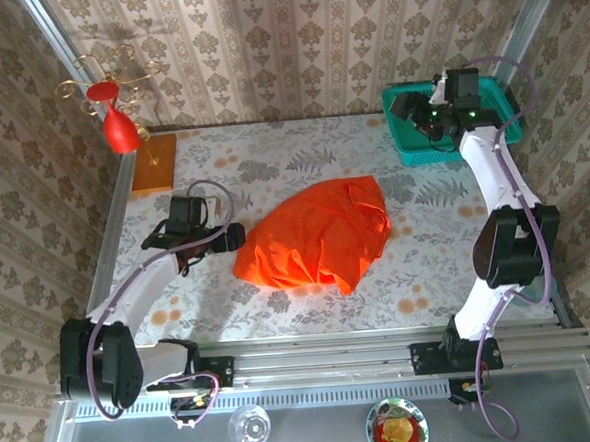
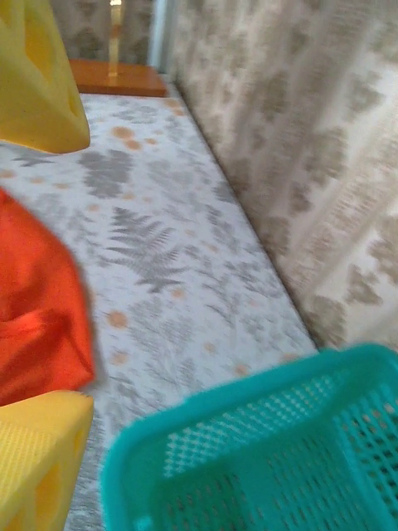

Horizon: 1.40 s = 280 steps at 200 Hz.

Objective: Fold the inside-out t-shirt

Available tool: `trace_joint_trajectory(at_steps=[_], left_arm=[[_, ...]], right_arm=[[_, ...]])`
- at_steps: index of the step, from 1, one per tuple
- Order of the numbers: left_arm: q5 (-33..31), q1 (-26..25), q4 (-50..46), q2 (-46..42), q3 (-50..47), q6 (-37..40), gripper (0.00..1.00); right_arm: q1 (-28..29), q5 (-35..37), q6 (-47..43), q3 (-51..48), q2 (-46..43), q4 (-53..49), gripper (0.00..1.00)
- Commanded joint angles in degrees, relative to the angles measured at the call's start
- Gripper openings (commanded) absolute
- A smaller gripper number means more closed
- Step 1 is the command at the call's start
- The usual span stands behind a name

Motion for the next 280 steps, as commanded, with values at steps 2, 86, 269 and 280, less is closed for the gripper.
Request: trace_joint_trajectory(at_steps=[2,86,269,280], left_arm=[[0.9,-0.6,-4.1,2.5,1.7,-0.2,0.76],[2.7,-3.5,-8.2,10.4,0.9,-1.2,0.61],[4.2,-3.3,-4.0,16.1,-0.4,-2.3,0.18],[4.2,-3.0,-3.9,15.7,0.1,-2.3,0.13]], right_arm=[[5.7,3.5,-8.3,-0.8,-1.9,-12.8,0.74],[20.3,23.7,-17.0,4.7,15.0,-19.9,0.61],[22.3,29.7,-19.4,23.5,36.8,-25.4,0.2],[22.2,29.9,-19.6,23.5,35.9,-25.4,0.09]])
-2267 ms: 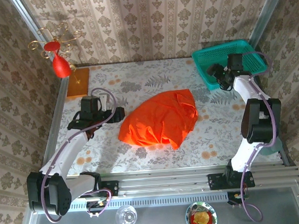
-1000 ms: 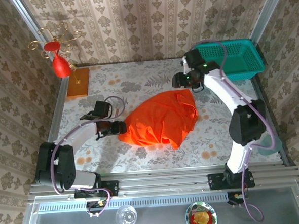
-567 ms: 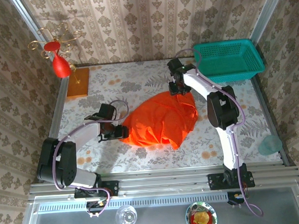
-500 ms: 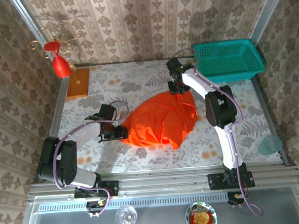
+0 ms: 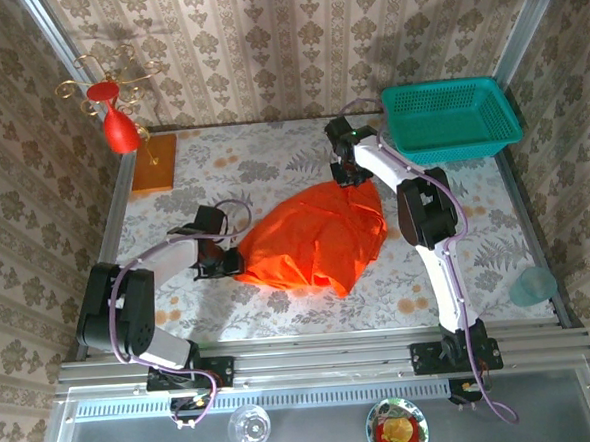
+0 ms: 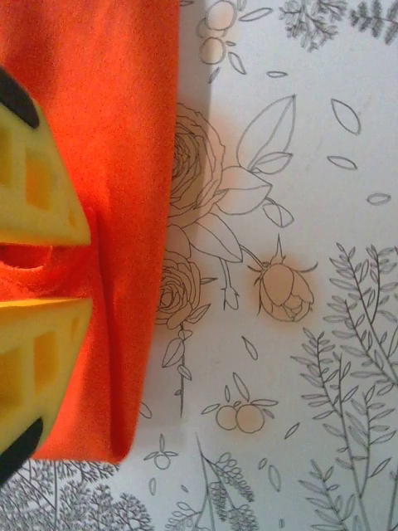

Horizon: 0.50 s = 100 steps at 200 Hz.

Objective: Fold the inside-out t-shirt

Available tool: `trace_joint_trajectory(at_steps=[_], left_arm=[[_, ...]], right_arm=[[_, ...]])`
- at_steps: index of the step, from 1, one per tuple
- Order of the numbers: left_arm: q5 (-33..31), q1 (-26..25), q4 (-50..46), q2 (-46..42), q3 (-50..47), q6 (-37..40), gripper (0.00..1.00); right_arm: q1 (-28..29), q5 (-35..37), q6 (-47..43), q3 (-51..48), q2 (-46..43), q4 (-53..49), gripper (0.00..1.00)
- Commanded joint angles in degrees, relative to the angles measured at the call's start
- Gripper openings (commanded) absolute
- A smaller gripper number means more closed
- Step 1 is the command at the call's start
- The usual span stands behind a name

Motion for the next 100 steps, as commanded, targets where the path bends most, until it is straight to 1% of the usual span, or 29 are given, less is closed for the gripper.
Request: trace_joint_trajectory(at_steps=[1,13,28,49,75,100], left_arm=[[1.9,0.1,1.5,0.8,1.6,0.1,0.12],[1.7,0.7,1.1,0.3,2.9,0.3,0.07],[1.2,2.0,-0.5,-1.1,6.0,1.0,0.0],[0.4,5.5,-4.0,-3.8,13.2,3.1,0.0],[1.5,11.6,-7.9,-6.0,25.8,5.6,0.0],[2.8,16.1,-11.8,-6.5,38.8,7.4,0.0]], right_arm=[[0.3,-0.2,-0.6,1.2,-0.4,-2.8,0.08],[0.3,0.3,-0.6,1.3,-2.1,-2.7,0.0],[0.2,1.9,-0.9,3.0,-4.6,-3.3,0.0],[-0.4,4.9,-1.8,8.8,-8.4,-5.9,0.0],[-2.3,6.9,-3.0,21.2,-12.1,-11.2,0.0],[-4.6,7.8,-3.4,32.4,-15.5,-15.5,0.0]])
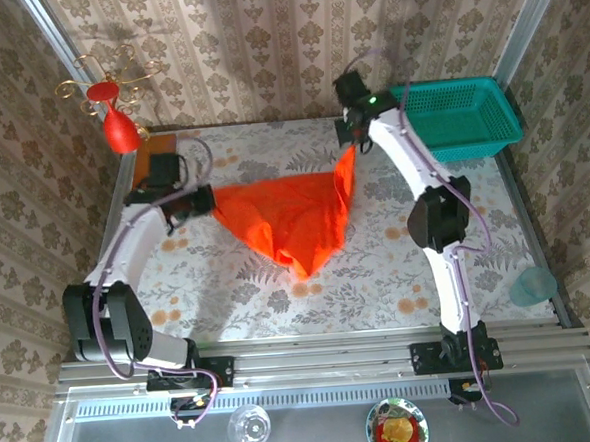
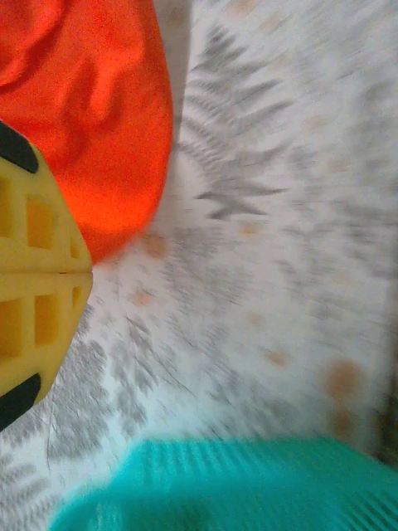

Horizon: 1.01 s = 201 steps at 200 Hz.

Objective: Fold the inside-out t-shirt

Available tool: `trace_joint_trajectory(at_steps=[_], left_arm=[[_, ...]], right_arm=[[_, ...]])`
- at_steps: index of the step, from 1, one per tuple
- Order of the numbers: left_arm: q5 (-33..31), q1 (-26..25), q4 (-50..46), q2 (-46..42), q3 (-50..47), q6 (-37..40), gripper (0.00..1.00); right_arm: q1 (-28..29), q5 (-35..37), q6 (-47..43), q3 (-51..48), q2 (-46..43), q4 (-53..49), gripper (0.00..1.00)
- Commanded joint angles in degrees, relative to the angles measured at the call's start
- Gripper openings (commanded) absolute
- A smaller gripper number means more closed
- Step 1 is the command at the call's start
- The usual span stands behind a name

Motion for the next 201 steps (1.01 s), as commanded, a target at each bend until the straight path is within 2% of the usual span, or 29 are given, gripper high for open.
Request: trace_joint_trajectory(at_steps=[1,17,31,51,74,80,97,103,113,121,149,201], left_arm=[[1.3,3.5,-5.2,-2.8,10.6,3.5,0.0],[1.7,5.6,-6.9,-3.6,16.1,3.9,0.0],[1.8,7.2,-7.3,-5.5,17.6,3.6,0.0],[1.6,9.1,-6.4,-10.5,14.0,2.7,0.0],[3.2,9.3,-5.8,-16.1,2.6,2.0,0.0],[3.3,9.3,-5.4,-17.2,-1.6,1.4,0.07],[3.2,9.3,-3.3,-18.4,-12.4,-0.5,0.39],[3.4,9.3,-2.6,-18.2,-15.0,-0.9,0.46],[3.5,9.0,-1.1,-17.6,-18.0,-1.4,0.5],[3.5,8.3,-0.3,-16.9,-19.4,-1.7,0.51],[0.1,0.7,-0.7,-12.2,-16.3,0.0,0.52],[-6.3,-17.5,-4.0,1.2,-5.4,0.8,0.52]], right_arm=[[-2.7,3.8,-1.4,9.9,-8.6,-6.7,0.0],[-3.9,3.5,-1.0,9.4,-13.0,-6.9,0.0],[-4.4,3.5,-0.7,3.1,-18.5,-5.4,0.0],[-4.7,3.4,0.1,-15.9,-29.4,1.3,0.0],[-6.2,3.9,2.1,-39.8,-41.3,8.7,0.0],[-7.2,3.6,3.4,-45.5,-43.6,9.9,0.0],[-10.4,-1.3,6.5,-59.2,-47.4,13.2,0.0],[-11.1,-2.0,7.3,-62.2,-47.4,13.3,0.11],[-11.3,-2.0,7.9,-65.3,-46.7,12.5,0.33],[-11.3,-1.7,8.4,-67.4,-46.4,12.3,0.41],[-11.1,-5.0,9.3,-71.5,-46.8,14.5,0.45],[-10.2,-12.5,8.6,-72.1,-40.8,15.8,0.46]])
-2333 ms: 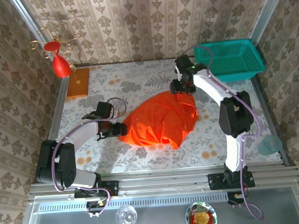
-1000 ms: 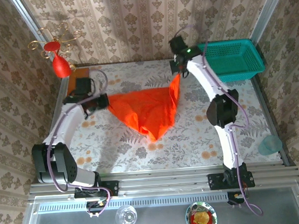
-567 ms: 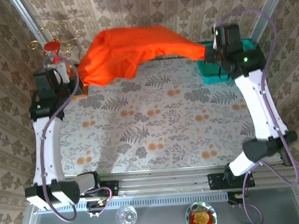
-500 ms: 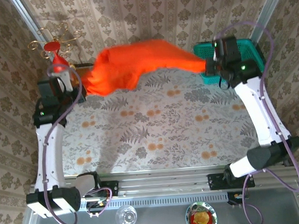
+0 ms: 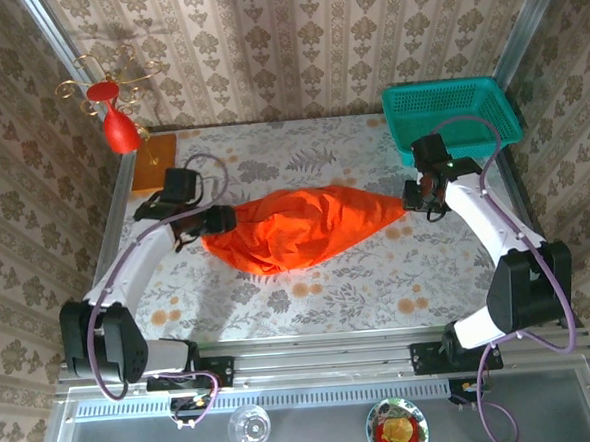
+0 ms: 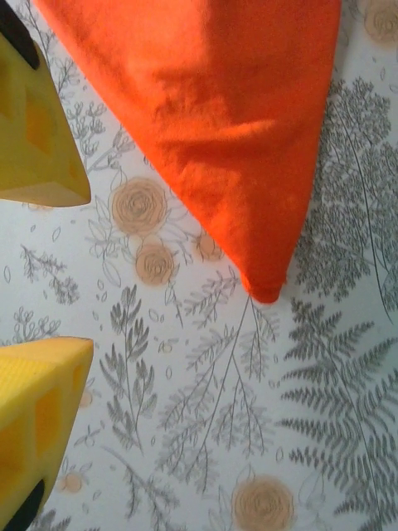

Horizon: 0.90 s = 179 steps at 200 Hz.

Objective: Fold the inside-out t-shirt

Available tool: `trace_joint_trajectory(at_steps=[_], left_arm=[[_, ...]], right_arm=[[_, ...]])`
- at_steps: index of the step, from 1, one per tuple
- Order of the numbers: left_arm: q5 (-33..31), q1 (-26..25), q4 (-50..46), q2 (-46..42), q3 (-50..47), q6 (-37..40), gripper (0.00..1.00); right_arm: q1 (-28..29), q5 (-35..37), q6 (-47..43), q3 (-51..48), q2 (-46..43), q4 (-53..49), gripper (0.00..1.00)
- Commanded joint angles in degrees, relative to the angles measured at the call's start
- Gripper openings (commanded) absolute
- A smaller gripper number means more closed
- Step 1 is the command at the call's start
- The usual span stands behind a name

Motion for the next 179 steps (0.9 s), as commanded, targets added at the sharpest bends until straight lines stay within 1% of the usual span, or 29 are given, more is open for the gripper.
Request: trace_joint_trajectory(at_steps=[1,10,14,33,43,52,63,70,77,94,116,134,151,179], left_arm=[[-4.2,-6.9,-1.8,4.9,3.5,0.6,0.52],[-5.3,-8.9,-2.1,6.8,4.0,-0.1,0.52],[-6.0,-11.0,-2.3,7.5,4.0,-0.6,0.52],[-8.1,-15.1,-2.3,9.8,3.1,-3.0,0.52],[-9.9,-16.5,-2.4,10.2,2.0,-4.3,0.54],[-12.1,-17.2,-2.8,10.3,0.6,-5.3,0.55],[-15.4,-17.2,-3.3,9.8,-1.4,-6.8,0.59],[-16.0,-16.8,-3.1,9.2,-2.7,-7.1,0.62],[-15.4,-16.2,-2.6,8.6,-4.1,-7.3,0.63],[-11.2,-14.5,0.8,7.5,-6.7,-8.1,0.66],[-6.4,-13.2,5.0,7.7,-8.0,-8.9,0.67],[-3.7,-12.4,7.7,9.1,-8.2,-9.9,0.68],[-1.6,-11.9,10.0,10.5,-8.4,-10.6,0.67],[-0.9,-11.8,11.2,12.0,-8.5,-11.2,0.63]], right_arm=[[0.9,-5.5,0.9,0.0,3.2,1.9,0.46],[1.6,-7.5,0.7,0.3,4.5,2.4,0.47],[2.1,-8.0,0.6,0.5,5.0,2.7,0.47],[3.8,-7.7,0.5,1.4,8.3,3.4,0.49],[3.8,-5.8,1.0,2.2,10.5,2.7,0.5],[3.8,-2.7,1.3,2.8,12.0,2.5,0.52],[3.6,1.4,1.5,3.6,14.1,2.4,0.54],[3.3,3.2,1.5,4.3,15.6,2.3,0.56],[3.0,4.6,1.5,4.9,17.0,2.2,0.56],[2.3,6.5,1.1,5.7,19.9,3.5,0.59],[1.3,6.6,1.0,6.8,22.8,5.0,0.62],[0.7,5.7,0.8,7.1,24.1,6.4,0.68],[0.2,4.4,0.9,7.2,24.8,7.8,0.72],[-0.3,2.5,1.4,7.4,26.3,9.7,0.72]])
